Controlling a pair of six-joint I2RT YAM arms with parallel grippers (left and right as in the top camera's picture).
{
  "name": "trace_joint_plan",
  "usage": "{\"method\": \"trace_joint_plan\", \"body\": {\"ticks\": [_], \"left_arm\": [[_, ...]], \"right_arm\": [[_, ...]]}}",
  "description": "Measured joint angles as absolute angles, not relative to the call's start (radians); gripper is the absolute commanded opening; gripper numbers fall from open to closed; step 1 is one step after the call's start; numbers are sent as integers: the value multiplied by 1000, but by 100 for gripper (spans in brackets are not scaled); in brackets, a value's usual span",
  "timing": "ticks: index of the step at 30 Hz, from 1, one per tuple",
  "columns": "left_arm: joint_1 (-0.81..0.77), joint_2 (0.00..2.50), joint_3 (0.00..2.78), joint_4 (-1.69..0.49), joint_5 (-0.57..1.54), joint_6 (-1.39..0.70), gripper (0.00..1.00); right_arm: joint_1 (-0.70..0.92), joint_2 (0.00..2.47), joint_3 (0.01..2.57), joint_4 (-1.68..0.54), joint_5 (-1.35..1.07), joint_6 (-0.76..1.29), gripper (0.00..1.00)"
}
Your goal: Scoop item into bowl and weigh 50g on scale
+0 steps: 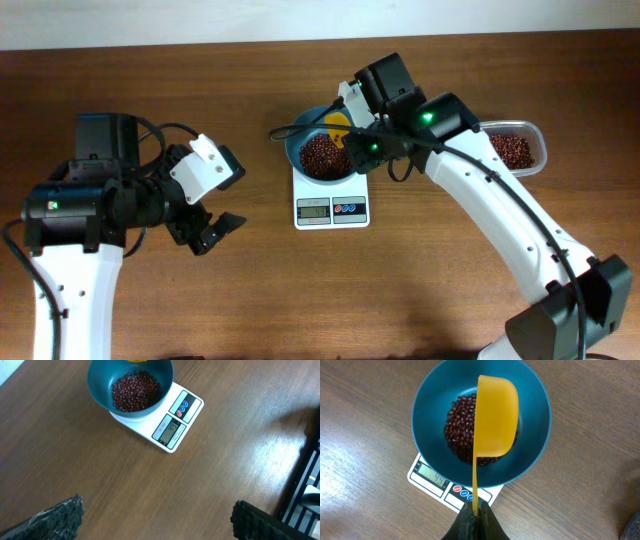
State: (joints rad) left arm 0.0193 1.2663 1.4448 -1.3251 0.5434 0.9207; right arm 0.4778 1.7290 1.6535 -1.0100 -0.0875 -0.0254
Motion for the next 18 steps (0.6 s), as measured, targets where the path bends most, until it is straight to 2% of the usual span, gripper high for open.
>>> {"method": "trace_joint_plan", "body": {"ticks": [14, 18], "left_arm": [[19, 1266, 1445, -1325, 543, 921, 99], [19, 1266, 1445, -1325, 543, 921, 99]], "right_arm": [[478, 1729, 1654, -971, -87, -23, 4], [479, 1751, 1654, -952, -22, -4, 4]]}}
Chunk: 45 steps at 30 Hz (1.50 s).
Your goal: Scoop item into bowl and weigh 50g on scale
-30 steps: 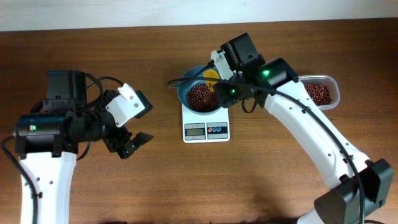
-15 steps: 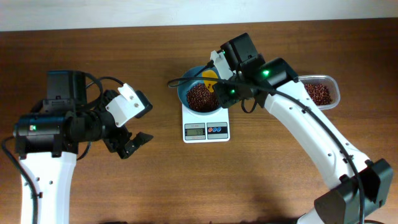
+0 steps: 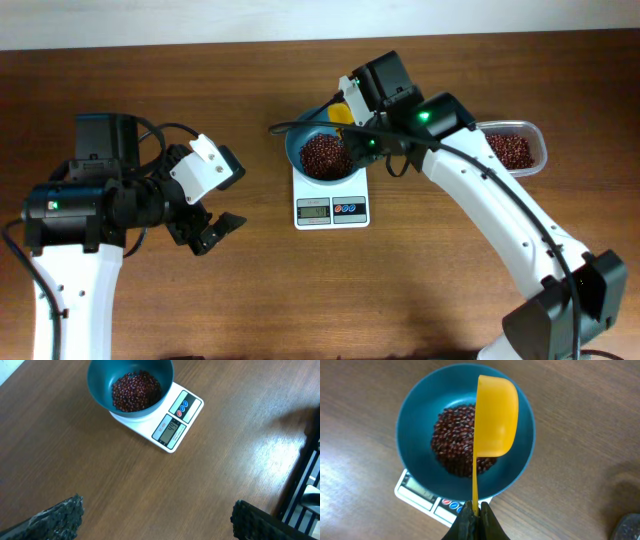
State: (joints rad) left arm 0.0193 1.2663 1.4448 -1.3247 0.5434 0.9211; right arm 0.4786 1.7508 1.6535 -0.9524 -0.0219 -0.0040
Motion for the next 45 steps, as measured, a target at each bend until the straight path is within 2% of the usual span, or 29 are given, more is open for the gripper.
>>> {"method": "trace_joint_plan", "body": {"ticks": [11, 16, 19, 25, 26, 32, 41, 45], "left_arm": [[19, 1266, 1445, -1325, 543, 921, 99], [19, 1266, 1445, -1325, 543, 921, 99], [19, 1266, 1445, -1325, 543, 921, 99], [19, 1266, 1445, -1325, 543, 921, 99], [19, 1266, 1445, -1325, 543, 921, 99], [19, 1266, 1445, -1325, 543, 921, 99], [19, 1266, 1445, -1325, 543, 921, 99], [19, 1266, 1445, -1325, 543, 921, 99]], "right_arm": [[534, 1758, 1654, -934, 120, -27, 4], [503, 1758, 1691, -930, 120, 75, 4], [430, 1732, 1755, -931, 120, 123, 4], [126, 1531, 1819, -1027, 146, 208, 4], [49, 1522, 1819, -1074, 159, 238, 4], [-172, 1531, 1819, -1179, 161, 463, 4], [-219, 1532, 1819, -1155, 197, 672, 4], [-219, 1558, 1819, -1151, 201, 703, 4]]}}
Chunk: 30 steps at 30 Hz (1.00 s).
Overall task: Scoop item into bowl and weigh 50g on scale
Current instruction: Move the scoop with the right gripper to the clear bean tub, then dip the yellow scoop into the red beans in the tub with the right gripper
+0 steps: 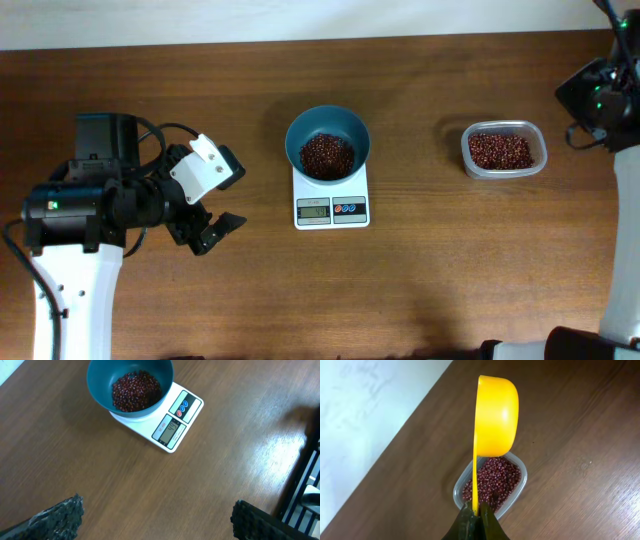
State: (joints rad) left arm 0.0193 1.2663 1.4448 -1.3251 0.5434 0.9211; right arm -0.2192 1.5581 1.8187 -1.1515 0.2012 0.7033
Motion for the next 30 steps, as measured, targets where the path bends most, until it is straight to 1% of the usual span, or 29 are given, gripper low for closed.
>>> {"method": "trace_joint_plan", "body": {"ticks": [5, 7, 9, 11, 16, 19, 24, 30], "left_arm": [[19, 1266, 1445, -1325, 543, 921, 99], [19, 1266, 1445, -1325, 543, 921, 99], [19, 1266, 1445, -1325, 543, 921, 99], [19, 1266, 1445, -1325, 543, 921, 99], [19, 1266, 1445, -1325, 543, 921, 99], [19, 1266, 1445, -1325, 543, 921, 99], [19, 1266, 1445, -1325, 543, 921, 99], [19, 1266, 1445, -1325, 543, 921, 99]], "right_arm": [[-219, 1601, 1819, -1150, 200, 711, 4], [-219, 1617, 1819, -1149, 157, 707, 4], [-208, 1647, 1819, -1156, 89, 663, 4], [-162, 1720, 1819, -1230, 46, 597, 4], [-136, 1809, 1817, -1314, 40, 476, 4], [-136, 1852, 1817, -1336, 51, 443, 4], [-123, 1958, 1816, -1296, 55, 411, 4], [-117, 1969, 1816, -1241, 45, 408, 4]]}}
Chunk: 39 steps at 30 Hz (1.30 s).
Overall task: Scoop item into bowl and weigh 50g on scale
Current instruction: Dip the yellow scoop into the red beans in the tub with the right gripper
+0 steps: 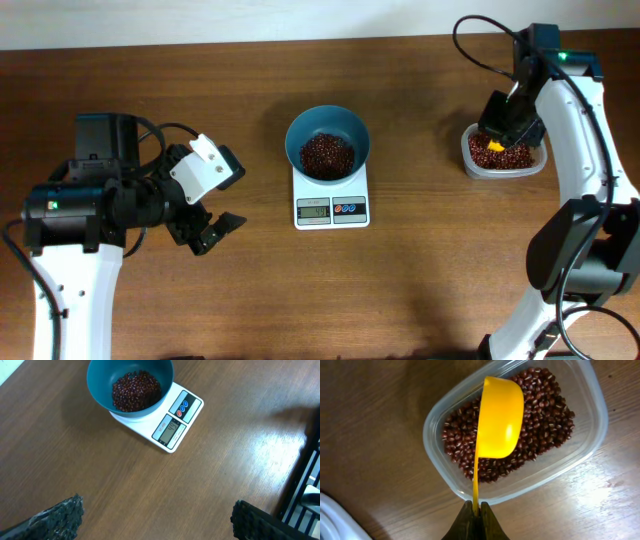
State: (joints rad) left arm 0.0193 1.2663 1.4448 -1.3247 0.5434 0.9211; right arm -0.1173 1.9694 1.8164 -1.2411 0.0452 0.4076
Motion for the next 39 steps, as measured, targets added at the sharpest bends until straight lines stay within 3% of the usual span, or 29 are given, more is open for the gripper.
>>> {"method": "trace_joint_plan", "body": {"ticks": [15, 25, 33, 39], "left_arm": [[19, 1266, 1445, -1325, 543, 921, 99], [19, 1266, 1445, -1325, 543, 921, 99], [19, 1266, 1445, -1325, 543, 921, 99], [19, 1266, 1445, -1325, 543, 921, 99]], "right_arm": [[-55, 1969, 1816, -1263, -8, 359, 4], [-77, 1969, 1816, -1276, -54, 95, 4], [-83, 1969, 1816, -1280, 142, 3, 4], [-83, 1969, 1805, -1293, 6, -109, 4]]}}
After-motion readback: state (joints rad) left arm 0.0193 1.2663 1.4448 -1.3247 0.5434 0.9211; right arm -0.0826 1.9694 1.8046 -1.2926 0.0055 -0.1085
